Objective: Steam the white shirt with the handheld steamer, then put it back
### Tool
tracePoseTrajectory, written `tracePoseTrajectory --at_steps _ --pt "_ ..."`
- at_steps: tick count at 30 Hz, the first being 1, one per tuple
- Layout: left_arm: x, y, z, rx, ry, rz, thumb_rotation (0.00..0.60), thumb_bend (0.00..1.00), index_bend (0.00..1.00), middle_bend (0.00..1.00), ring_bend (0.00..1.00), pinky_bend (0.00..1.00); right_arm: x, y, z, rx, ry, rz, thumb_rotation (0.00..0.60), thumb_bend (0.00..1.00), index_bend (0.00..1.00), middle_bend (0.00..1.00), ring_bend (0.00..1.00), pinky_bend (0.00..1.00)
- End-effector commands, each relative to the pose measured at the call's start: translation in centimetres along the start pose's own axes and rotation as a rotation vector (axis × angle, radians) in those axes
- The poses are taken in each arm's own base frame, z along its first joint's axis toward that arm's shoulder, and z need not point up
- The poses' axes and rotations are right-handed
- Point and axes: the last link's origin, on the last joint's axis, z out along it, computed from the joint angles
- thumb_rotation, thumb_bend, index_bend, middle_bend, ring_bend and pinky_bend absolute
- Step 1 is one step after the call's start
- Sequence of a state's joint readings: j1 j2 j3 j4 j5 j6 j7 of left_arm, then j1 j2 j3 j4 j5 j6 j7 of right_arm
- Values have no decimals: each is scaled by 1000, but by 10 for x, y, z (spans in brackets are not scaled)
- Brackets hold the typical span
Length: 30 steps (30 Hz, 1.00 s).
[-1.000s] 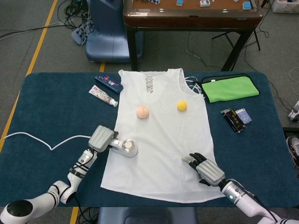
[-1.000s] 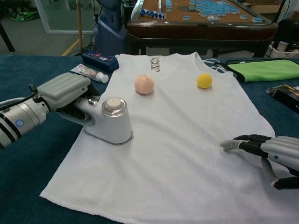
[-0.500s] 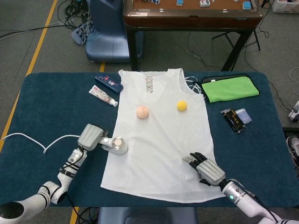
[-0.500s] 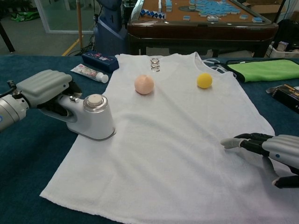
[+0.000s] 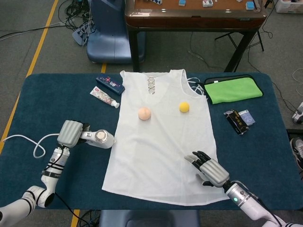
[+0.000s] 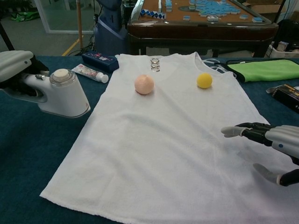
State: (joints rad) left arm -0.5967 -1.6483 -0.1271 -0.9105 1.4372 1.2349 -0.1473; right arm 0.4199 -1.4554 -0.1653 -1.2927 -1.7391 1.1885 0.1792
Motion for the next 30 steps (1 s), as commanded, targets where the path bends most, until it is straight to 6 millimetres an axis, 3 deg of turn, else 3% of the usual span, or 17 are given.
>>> tracePoseTrajectory --at_steps 1,9,19,21,26,30 --pt "4 -15 -4 34 1 11 600 205 828 795 679 640 4 -1 0 7 21 3 600 244 0 118 7 0" --pt "-5 -36 -13 82 -24 17 600 205 827 790 673 630 18 -5 0 18 78 5 600 200 0 118 7 0" --pt "-24 -30 -8 82 -55 11 600 205 768 690 619 614 26 -6 -6 13 106 13 600 184 0 118 7 0" --pt "-28 -29 -8 84 -73 15 600 205 710 642 582 598 27 -5 -7 10 113 17 600 183 0 118 7 0" --pt "-31 -27 -8 94 -113 25 600 193 393 383 350 494 29 -3 -9 6 121 24 600 183 0 117 7 0" --pt "-28 -25 -8 104 -124 29 600 163 215 213 193 414 30 -1 -10 4 126 32 600 182 0 118 7 0"
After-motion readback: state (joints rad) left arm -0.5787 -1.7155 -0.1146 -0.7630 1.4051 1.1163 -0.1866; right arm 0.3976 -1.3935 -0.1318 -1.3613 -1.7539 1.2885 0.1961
